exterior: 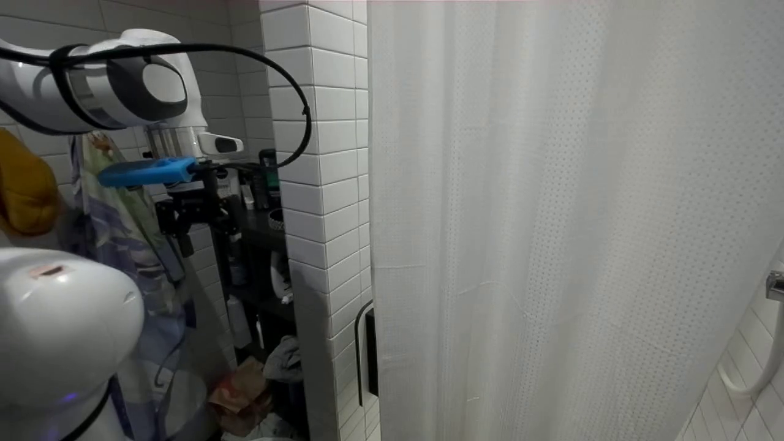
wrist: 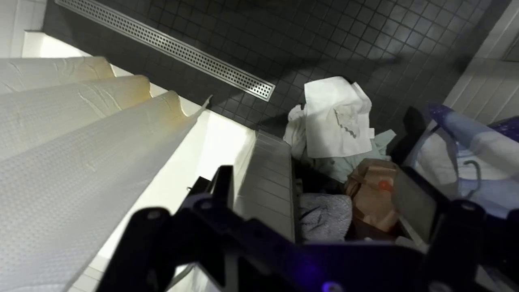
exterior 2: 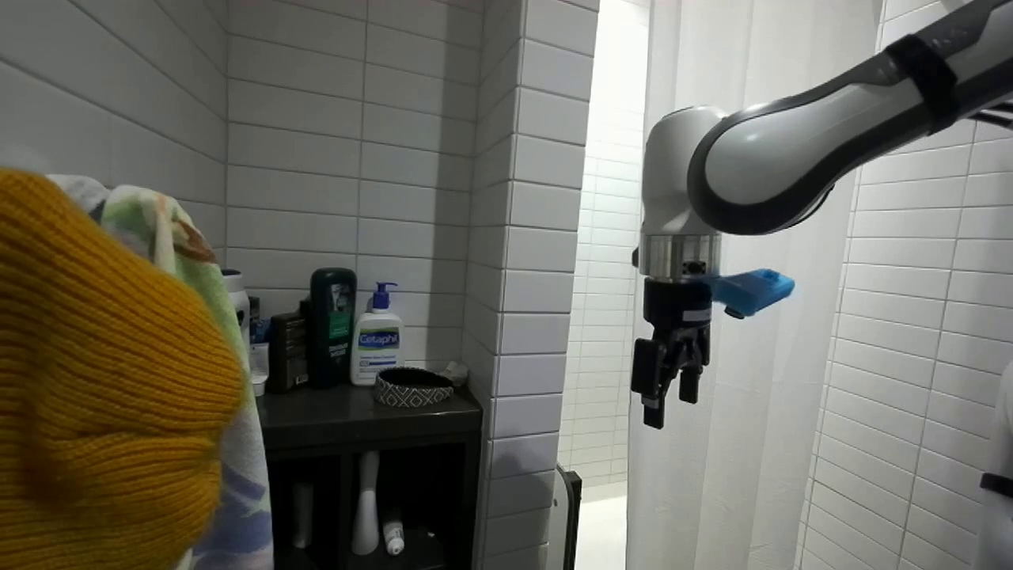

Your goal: Put the head sock on the floor

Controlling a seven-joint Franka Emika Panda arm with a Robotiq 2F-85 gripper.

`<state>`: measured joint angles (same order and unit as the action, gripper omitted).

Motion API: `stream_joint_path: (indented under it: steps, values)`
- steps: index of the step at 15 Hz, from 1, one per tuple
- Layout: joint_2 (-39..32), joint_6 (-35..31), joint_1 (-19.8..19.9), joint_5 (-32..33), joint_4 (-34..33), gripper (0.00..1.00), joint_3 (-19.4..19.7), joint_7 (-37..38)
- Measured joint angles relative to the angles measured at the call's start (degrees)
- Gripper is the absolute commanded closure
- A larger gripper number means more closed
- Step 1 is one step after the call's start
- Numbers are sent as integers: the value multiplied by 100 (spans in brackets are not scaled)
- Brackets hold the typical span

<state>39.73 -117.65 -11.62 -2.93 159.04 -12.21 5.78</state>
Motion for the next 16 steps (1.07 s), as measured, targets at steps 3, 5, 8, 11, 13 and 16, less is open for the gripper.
stream_joint_path:
  steps: [3, 5, 8, 11, 13, 16]
  values:
    - [6, -392, -381, -413, -7, 0, 52, -259]
    - [7, -695, -618, -768, -9, 0, 133, -478]
    - [6, -1244, -946, -1332, -10, 0, 278, -845]
    - [-7, -1862, -1292, -1742, -7, 0, 290, -1022]
    - [-33, -2323, -1522, -1864, -4, 0, 185, -1009]
    - [-58, -3127, -1564, -1860, -4, 0, -398, -1023]
